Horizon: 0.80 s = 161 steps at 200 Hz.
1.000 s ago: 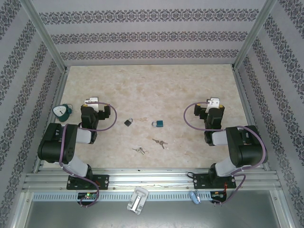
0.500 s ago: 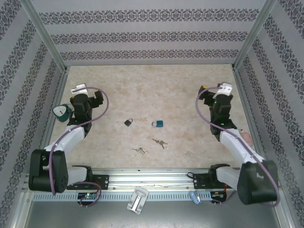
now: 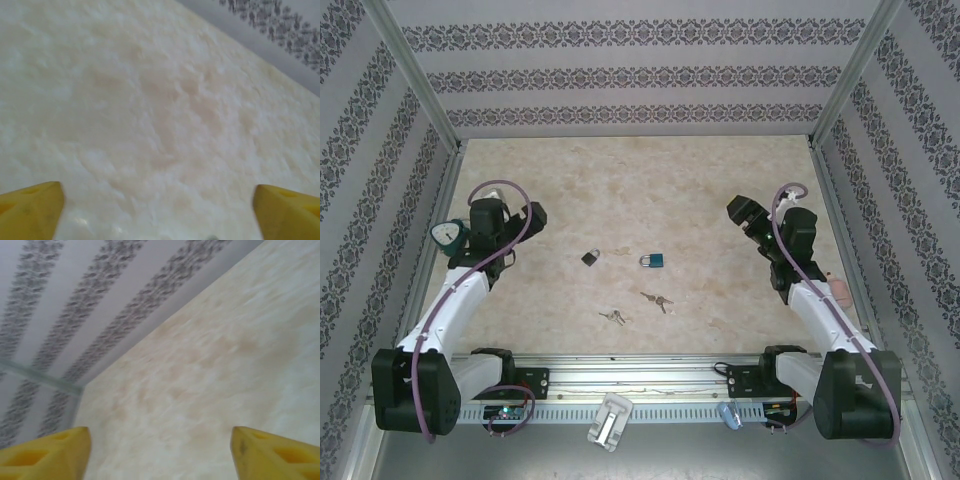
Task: Unlock with the key
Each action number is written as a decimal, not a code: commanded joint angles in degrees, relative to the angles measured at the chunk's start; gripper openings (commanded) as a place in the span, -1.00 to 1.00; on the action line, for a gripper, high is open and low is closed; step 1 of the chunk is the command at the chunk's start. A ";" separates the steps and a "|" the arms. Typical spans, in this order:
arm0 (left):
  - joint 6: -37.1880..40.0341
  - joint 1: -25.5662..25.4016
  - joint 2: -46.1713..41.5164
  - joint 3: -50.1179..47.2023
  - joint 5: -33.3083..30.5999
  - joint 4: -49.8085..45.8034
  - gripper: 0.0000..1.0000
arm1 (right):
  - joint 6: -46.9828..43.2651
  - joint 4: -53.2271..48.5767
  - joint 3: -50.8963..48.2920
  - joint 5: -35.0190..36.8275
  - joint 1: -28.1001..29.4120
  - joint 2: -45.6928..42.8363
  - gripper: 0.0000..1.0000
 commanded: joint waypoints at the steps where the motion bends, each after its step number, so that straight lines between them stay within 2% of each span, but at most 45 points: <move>1: -2.59 -0.70 -0.06 0.24 9.65 -6.42 0.95 | 1.05 -0.34 0.19 -5.07 2.78 -0.96 0.25; 25: -3.62 -1.78 0.54 -0.18 12.59 -8.15 0.77 | -4.59 -9.17 1.44 -1.02 8.47 -3.70 0.22; 41: -4.28 -2.70 0.26 -1.12 14.57 -8.64 0.68 | -8.15 -17.11 4.14 -0.66 12.14 -3.21 0.02; 63: -5.76 -4.77 -1.16 -2.90 14.40 -9.80 0.57 | -10.43 -23.05 5.82 2.61 19.34 -1.12 -0.13; 85: -7.50 -6.51 -3.34 -4.67 11.66 -13.07 0.51 | -13.29 -28.35 7.94 8.14 28.45 2.50 -0.18; 116: -12.71 -7.12 -9.70 -9.60 10.18 -14.39 0.52 | -18.54 -36.14 14.07 15.32 40.41 11.50 -0.15; 161: -17.03 -7.35 -16.76 -13.43 7.26 -19.57 0.53 | -15.42 -37.48 21.28 17.85 53.20 24.05 -0.05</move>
